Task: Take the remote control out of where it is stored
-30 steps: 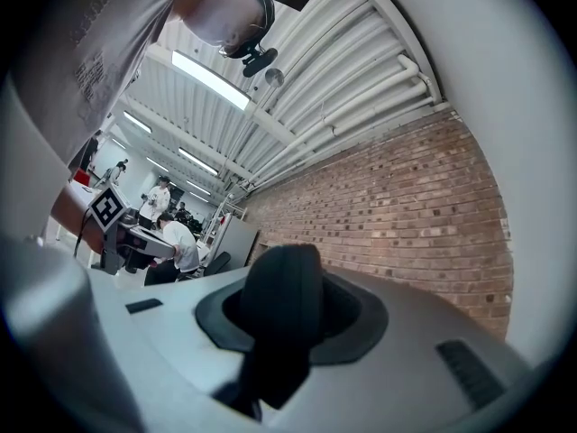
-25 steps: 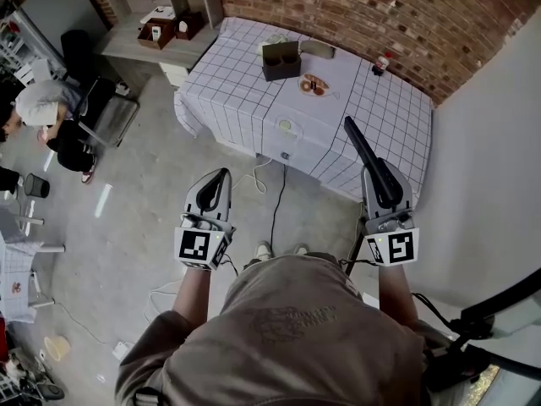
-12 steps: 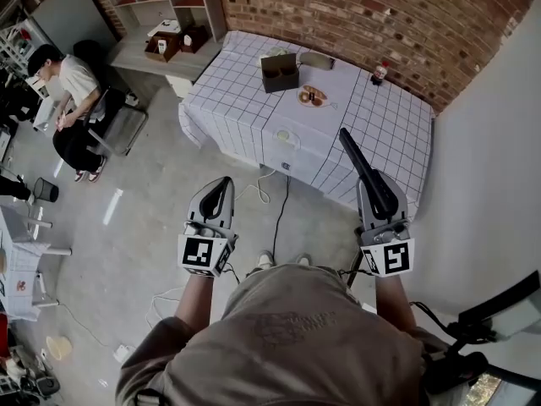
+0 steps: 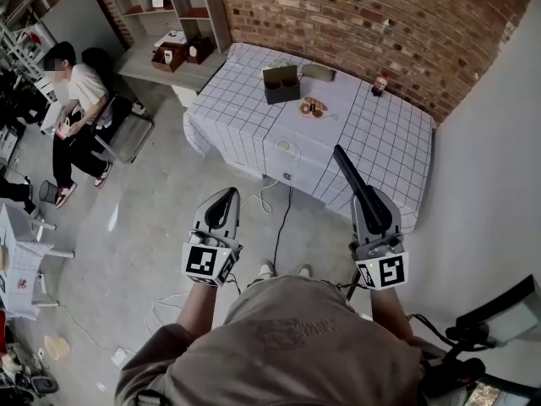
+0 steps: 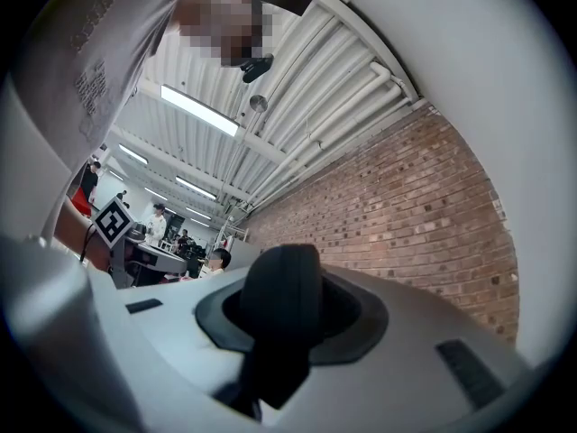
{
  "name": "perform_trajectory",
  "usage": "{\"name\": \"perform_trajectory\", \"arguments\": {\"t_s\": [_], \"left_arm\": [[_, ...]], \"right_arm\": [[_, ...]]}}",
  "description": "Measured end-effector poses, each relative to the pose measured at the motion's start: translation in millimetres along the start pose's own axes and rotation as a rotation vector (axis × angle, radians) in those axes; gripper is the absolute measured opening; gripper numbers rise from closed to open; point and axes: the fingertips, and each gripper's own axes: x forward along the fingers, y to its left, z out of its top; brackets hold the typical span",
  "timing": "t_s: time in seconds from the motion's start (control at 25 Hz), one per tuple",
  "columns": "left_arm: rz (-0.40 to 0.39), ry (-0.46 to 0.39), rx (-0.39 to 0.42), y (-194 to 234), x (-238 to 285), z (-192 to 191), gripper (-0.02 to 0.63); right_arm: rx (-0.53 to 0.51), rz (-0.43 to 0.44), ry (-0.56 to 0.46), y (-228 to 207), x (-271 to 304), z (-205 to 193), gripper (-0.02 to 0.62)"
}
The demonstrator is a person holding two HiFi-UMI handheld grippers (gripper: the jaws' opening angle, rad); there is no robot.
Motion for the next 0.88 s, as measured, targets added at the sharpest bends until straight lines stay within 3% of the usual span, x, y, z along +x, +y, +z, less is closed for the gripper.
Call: {"name": "perform_trajectory", "arguments": {"t_s": [0.52, 0.88], "left_arm": [[0.009, -0.006, 0.030, -3, -1, 1, 0.011], [0.009, 0.008, 0.029, 1, 2, -3, 0.011]], "right_arm": [[0.035, 0.024, 0.005, 6, 3, -10, 0.110], [0.005, 0.047, 0.017, 15, 9, -14, 0.110]]}}
